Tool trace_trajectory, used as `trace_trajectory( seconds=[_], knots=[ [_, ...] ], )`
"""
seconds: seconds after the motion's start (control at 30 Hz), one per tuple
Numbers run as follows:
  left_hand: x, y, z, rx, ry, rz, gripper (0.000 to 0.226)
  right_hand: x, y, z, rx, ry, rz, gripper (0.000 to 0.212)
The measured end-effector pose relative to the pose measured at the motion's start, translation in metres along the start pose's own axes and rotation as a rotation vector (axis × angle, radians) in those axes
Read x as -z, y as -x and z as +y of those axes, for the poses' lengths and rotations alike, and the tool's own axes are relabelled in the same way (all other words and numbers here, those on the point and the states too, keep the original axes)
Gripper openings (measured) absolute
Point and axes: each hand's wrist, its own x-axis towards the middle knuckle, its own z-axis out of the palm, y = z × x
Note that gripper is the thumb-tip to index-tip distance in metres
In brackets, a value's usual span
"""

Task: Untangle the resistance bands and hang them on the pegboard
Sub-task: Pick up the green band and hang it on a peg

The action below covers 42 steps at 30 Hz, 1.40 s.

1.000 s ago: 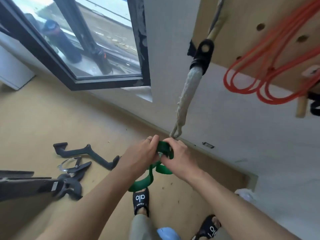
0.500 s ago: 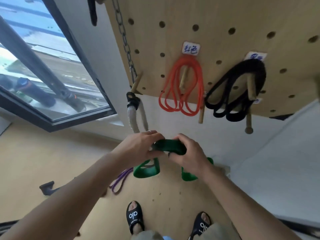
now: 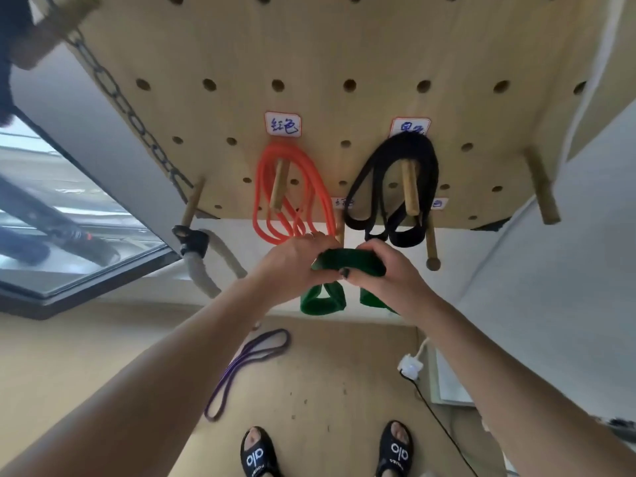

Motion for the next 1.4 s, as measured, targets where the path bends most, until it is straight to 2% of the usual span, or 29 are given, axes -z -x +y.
trace_trajectory(
  seconds=[0.37, 0.53, 0.77, 0.97, 1.13, 1.23, 1.33, 1.4],
  knots=[
    [-0.011, -0.033, -0.020, 0.111, 0.242, 0.010, 0.040, -0.014, -0.052, 0.005, -0.176, -0.246, 0.140, 0.021],
    [-0.018, -0.039, -0.026, 0.136, 0.205, 0.060, 0.050, -0.023, -0.065, 0.011, -0.215, -0.316, 0.199, 0.018],
    [-0.022, -0.049, -0.033, 0.203, 0.195, 0.155, 0.044, -0.028, -0.080, 0.010, -0.210, -0.370, 0.296, 0.019],
    [-0.029, -0.047, -0.033, 0.186, 0.160, 0.197, 0.041, -0.043, -0.074, 0.020, -0.157, -0.208, 0.462, 0.024],
    [-0.035, -0.045, -0.028, 0.145, 0.005, 0.248, 0.042, -0.050, -0.066, 0.023, -0.166, -0.026, 0.528, 0.067],
    [-0.036, -0.040, -0.022, 0.158, -0.109, 0.274, 0.046, -0.054, -0.063, 0.018, -0.185, 0.098, 0.556, 0.063],
    [-0.036, -0.037, -0.014, 0.148, -0.136, 0.310, 0.046, -0.058, -0.062, 0.015, -0.214, 0.249, 0.681, 0.056],
    [-0.037, -0.036, -0.010, 0.166, -0.094, 0.329, 0.036, -0.061, -0.064, 0.012, -0.217, 0.180, 0.714, 0.051]
  ],
)
